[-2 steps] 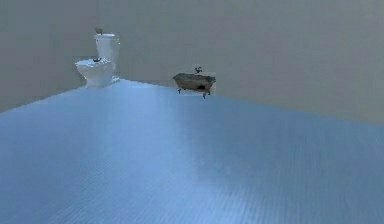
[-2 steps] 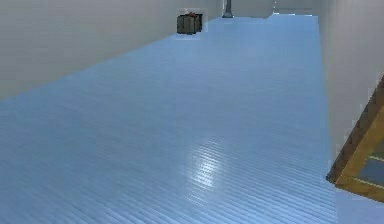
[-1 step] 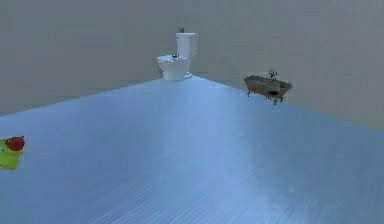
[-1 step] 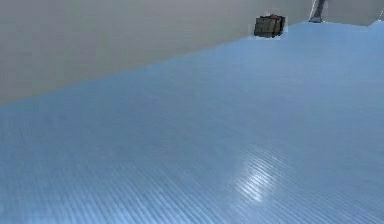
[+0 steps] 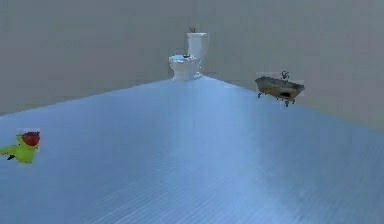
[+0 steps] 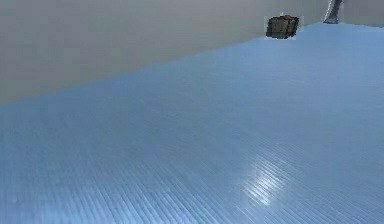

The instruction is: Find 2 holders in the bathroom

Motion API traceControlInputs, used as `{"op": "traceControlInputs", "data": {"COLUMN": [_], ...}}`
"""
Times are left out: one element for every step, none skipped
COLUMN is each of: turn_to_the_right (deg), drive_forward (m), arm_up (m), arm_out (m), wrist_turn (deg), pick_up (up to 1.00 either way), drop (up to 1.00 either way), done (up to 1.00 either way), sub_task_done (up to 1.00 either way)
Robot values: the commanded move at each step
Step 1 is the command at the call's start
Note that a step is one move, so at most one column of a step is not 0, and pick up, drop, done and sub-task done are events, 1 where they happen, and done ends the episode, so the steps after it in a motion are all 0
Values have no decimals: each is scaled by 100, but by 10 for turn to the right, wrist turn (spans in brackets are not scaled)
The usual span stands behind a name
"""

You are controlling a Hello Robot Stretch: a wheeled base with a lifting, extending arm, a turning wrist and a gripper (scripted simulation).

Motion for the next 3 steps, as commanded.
{"op": "traceControlInputs", "data": {"turn_to_the_right": [0,0,0], "drive_forward": [100,100,100], "arm_up": [0,0,0], "arm_out": [0,0,0], "wrist_turn": [0,0,0], "pick_up": [0,0,0], "drop": [0,0,0], "done": [0,0,0], "sub_task_done": [0,0,0]}}
